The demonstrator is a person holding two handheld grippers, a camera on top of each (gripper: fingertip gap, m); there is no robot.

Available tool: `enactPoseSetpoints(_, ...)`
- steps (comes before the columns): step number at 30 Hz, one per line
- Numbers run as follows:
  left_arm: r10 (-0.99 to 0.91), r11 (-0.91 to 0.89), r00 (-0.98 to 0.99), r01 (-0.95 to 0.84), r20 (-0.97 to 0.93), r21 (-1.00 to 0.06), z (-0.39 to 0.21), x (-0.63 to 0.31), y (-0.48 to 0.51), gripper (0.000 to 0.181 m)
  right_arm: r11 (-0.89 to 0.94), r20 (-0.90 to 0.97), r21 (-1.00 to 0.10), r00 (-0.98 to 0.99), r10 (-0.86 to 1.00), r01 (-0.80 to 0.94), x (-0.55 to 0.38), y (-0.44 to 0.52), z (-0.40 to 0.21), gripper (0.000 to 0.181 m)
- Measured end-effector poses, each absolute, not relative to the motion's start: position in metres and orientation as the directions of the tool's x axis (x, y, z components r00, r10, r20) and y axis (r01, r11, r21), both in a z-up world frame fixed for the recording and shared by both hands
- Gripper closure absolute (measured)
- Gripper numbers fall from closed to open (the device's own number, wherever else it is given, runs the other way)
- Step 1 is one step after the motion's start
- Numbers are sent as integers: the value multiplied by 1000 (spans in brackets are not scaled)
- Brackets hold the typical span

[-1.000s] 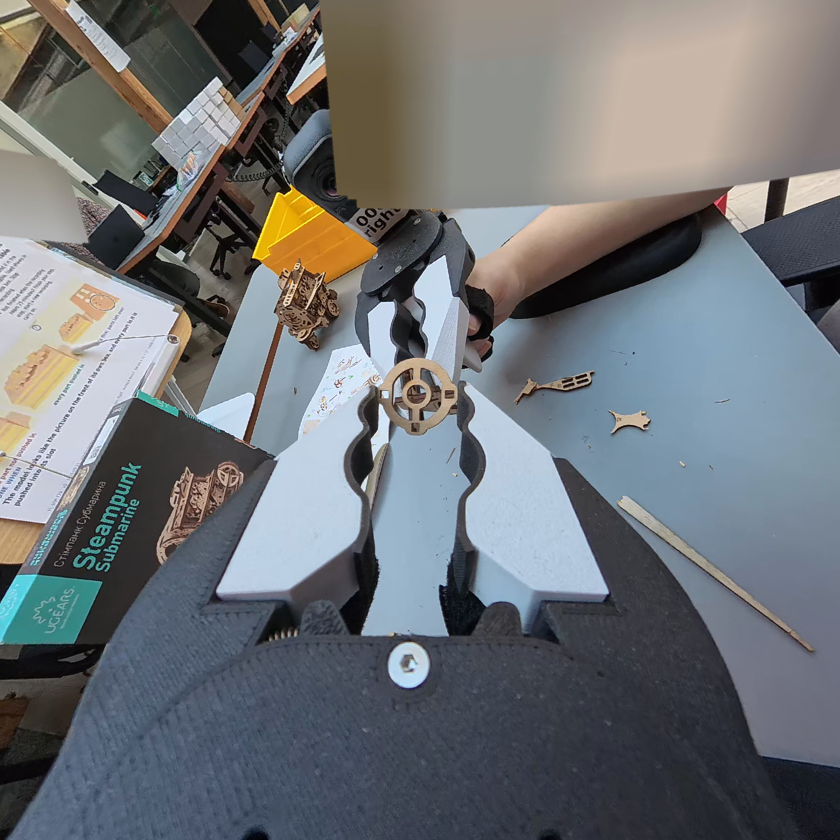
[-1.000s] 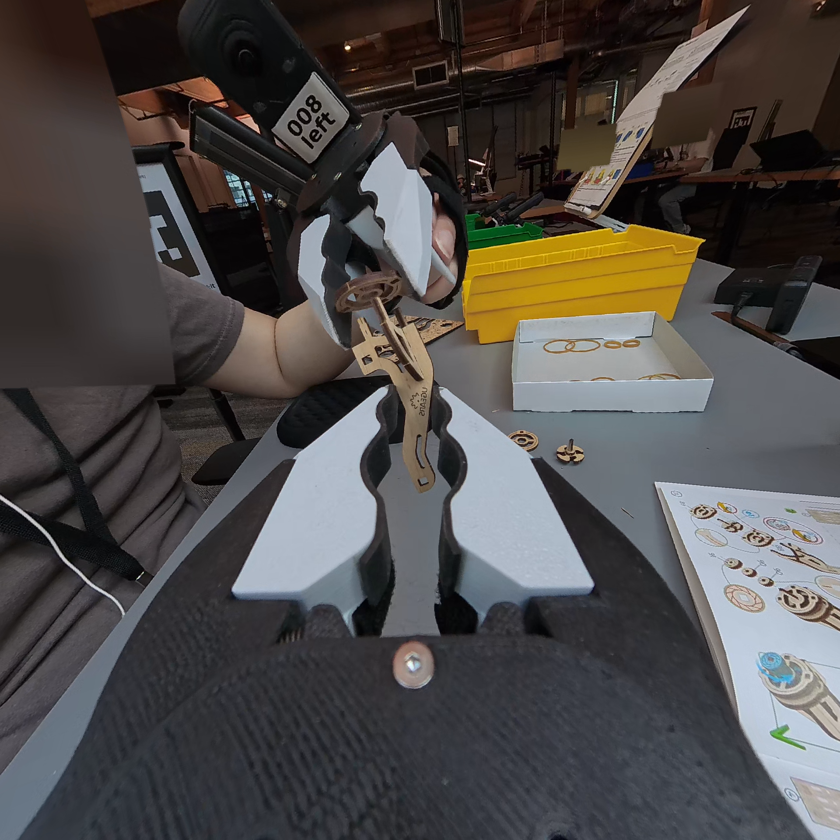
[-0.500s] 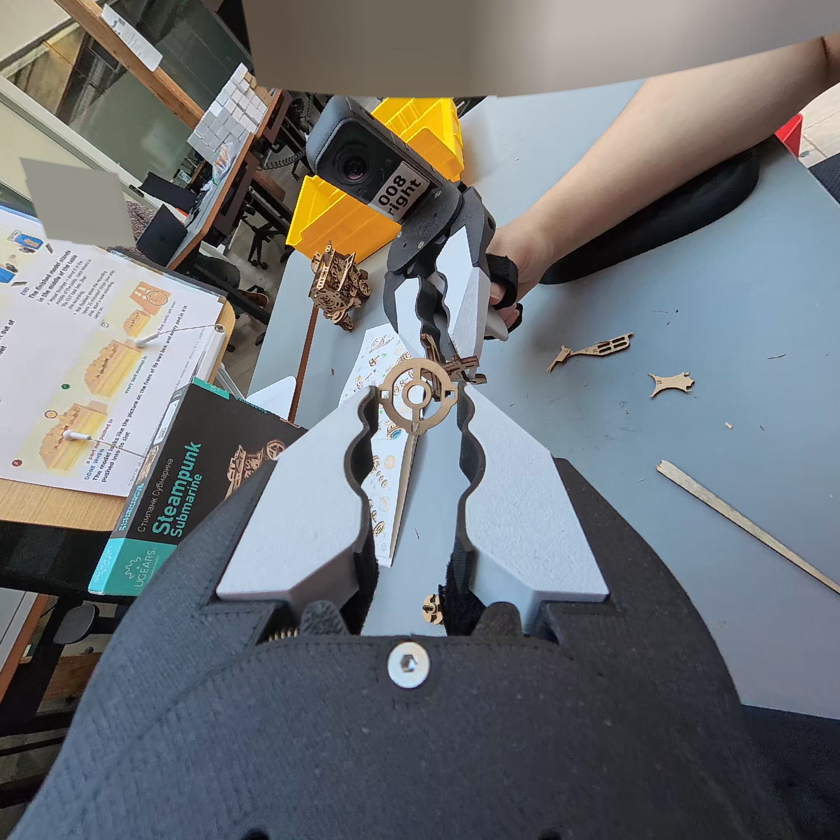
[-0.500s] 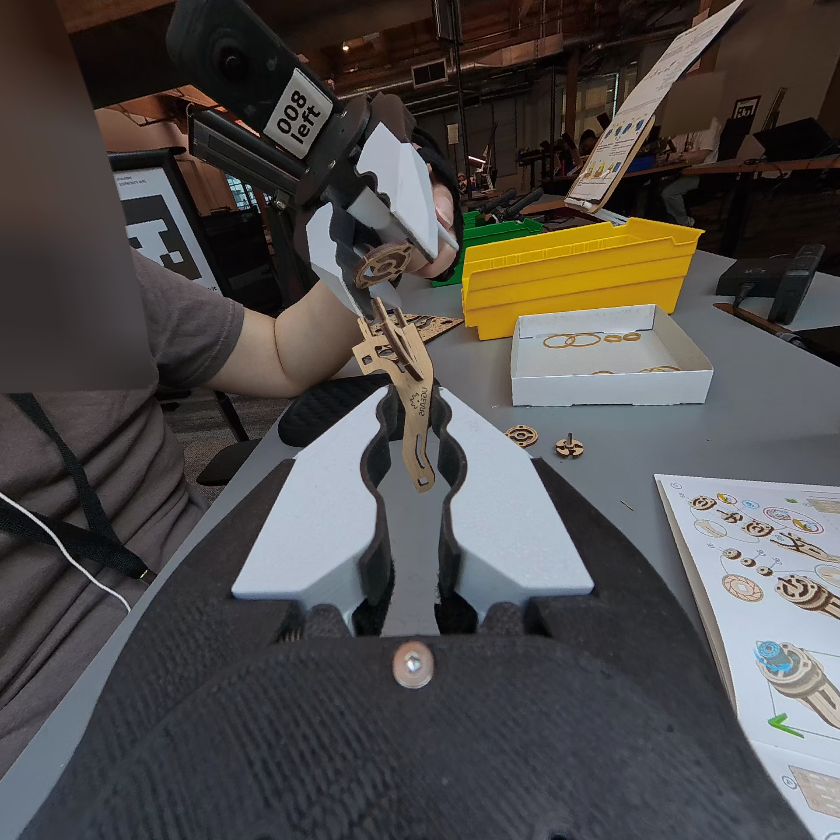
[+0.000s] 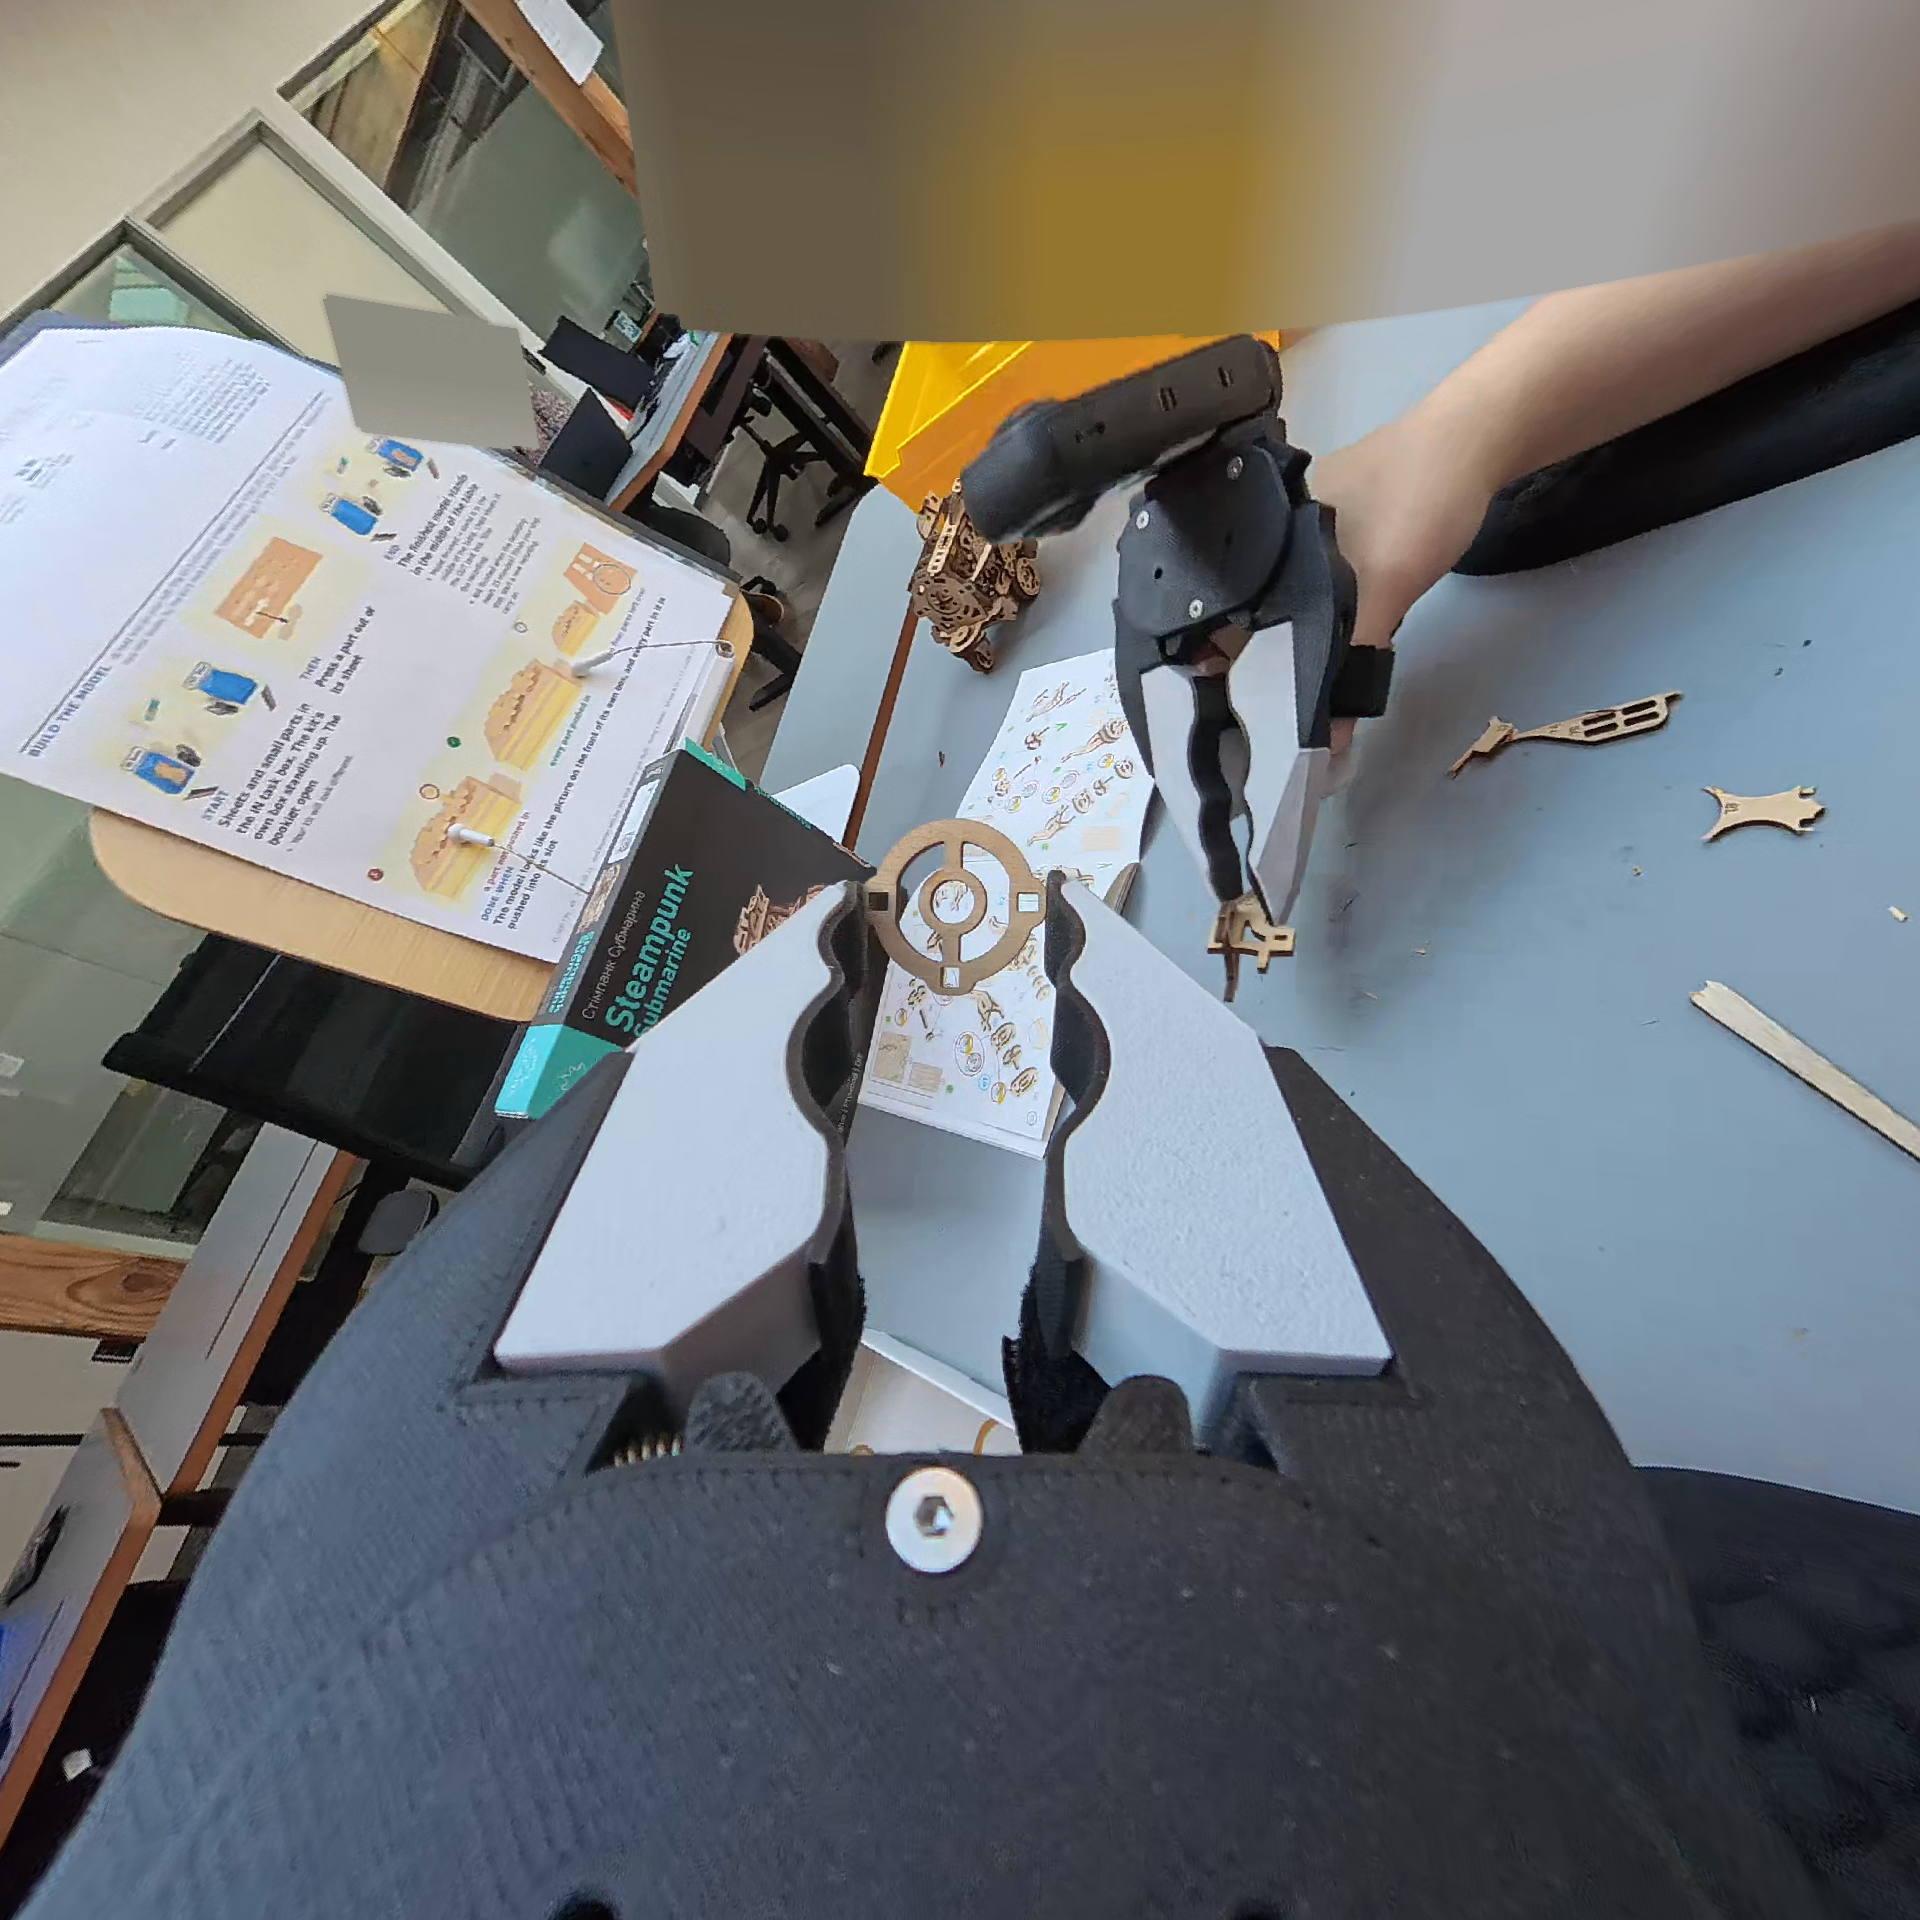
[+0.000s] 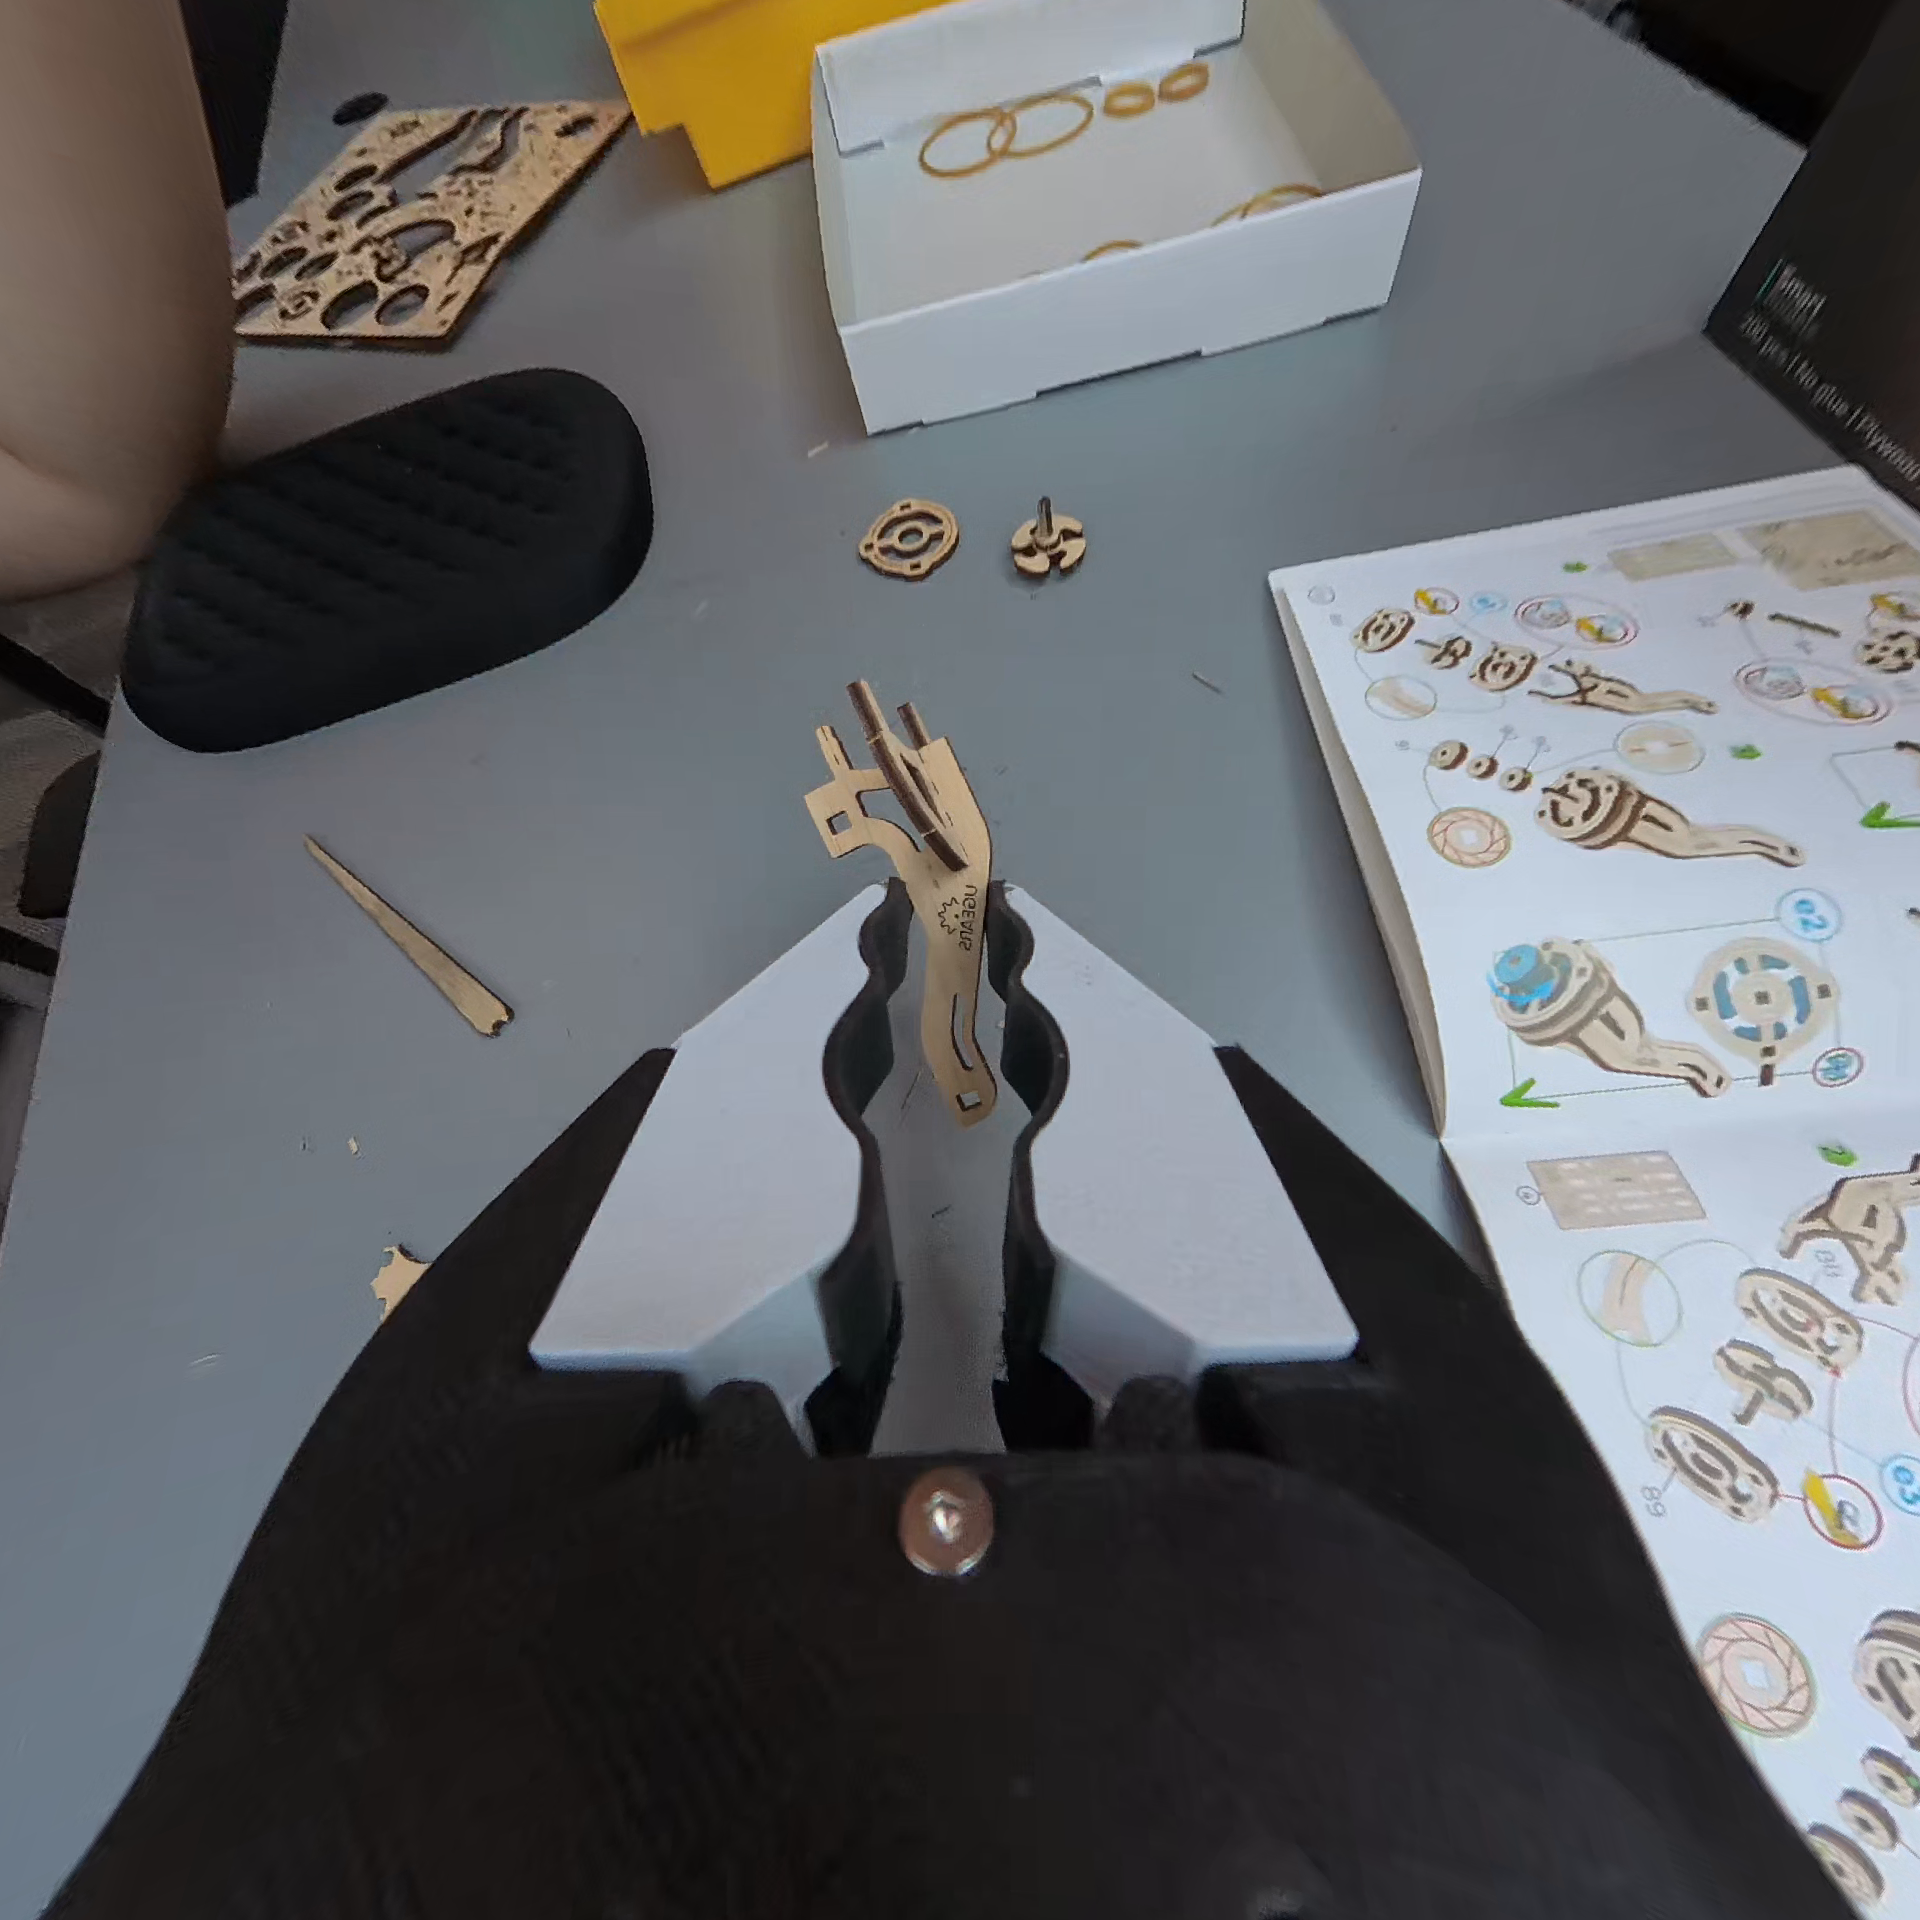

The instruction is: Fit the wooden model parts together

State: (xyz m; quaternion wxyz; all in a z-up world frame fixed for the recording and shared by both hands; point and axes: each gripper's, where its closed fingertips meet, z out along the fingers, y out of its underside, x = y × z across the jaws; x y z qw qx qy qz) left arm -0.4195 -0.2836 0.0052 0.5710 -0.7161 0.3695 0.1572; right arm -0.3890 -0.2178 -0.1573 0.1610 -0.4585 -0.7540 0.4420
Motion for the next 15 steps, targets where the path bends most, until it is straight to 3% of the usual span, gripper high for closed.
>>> enactPoseSetpoints(5, -338, -80, 679, -711, -652, -699, 8, -424, -286, 148, 231, -197, -696, -491, 849, 680, -384, -222, -192, 167)
enactPoseSetpoints(15, -352, -78, 672, -715, -652, -694, 6, -420, -285, 148, 236, -197, -692, -493, 848, 682, -383, -224, -193, 167)
